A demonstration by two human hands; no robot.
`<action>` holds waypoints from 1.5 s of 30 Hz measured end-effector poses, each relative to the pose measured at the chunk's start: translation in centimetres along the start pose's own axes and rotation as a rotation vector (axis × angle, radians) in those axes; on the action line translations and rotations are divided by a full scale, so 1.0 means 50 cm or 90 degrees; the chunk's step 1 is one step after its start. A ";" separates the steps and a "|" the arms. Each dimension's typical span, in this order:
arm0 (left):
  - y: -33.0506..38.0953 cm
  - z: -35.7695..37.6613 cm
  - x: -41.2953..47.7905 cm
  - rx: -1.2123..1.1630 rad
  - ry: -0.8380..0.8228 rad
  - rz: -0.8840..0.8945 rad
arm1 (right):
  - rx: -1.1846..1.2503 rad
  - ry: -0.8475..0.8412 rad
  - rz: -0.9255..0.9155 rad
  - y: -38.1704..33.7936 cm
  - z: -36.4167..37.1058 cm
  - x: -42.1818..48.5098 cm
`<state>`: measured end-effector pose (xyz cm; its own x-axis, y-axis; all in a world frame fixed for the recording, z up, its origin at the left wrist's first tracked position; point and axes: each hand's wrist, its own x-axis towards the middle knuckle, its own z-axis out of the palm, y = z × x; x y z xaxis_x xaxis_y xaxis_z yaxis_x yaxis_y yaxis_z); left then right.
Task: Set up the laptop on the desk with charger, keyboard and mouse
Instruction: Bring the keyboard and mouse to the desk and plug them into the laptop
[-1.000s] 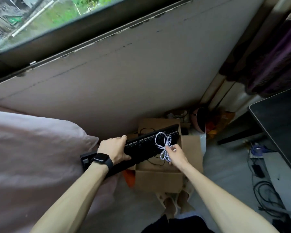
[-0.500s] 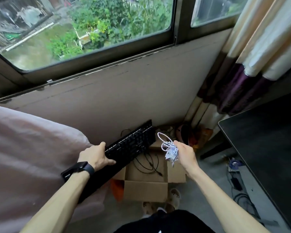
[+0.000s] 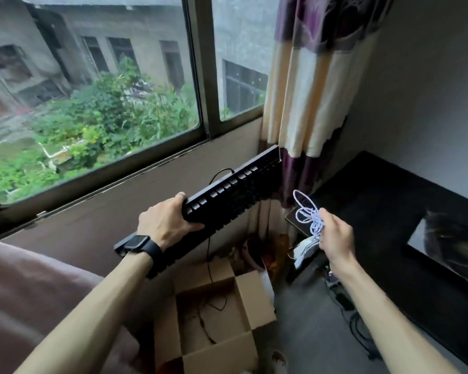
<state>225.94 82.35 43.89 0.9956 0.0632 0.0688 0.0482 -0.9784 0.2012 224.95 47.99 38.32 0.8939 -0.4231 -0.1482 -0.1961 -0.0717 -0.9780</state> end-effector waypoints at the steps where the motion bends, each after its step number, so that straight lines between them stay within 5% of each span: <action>1: 0.042 -0.015 0.013 -0.007 0.012 0.038 | 0.022 0.045 -0.010 -0.018 -0.046 -0.007; 12: 0.493 -0.080 0.084 -0.048 0.067 0.327 | 0.119 0.357 -0.098 -0.086 -0.442 -0.052; 21: 0.934 0.021 0.035 -0.060 -0.005 0.485 | 0.128 0.527 -0.033 -0.025 -0.867 -0.043; 33: 1.339 0.201 -0.040 -0.076 -0.106 0.549 | 0.202 0.626 0.220 0.219 -1.308 0.034; 45: 1.560 0.423 -0.014 -0.010 -0.212 0.618 | 0.168 0.563 0.446 0.387 -1.452 0.147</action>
<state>230.68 1.81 38.87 0.5762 -0.8147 -0.0656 -0.7889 -0.5753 0.2161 198.44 -22.06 28.98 0.0085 -0.7868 -0.6172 -0.3533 0.5751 -0.7379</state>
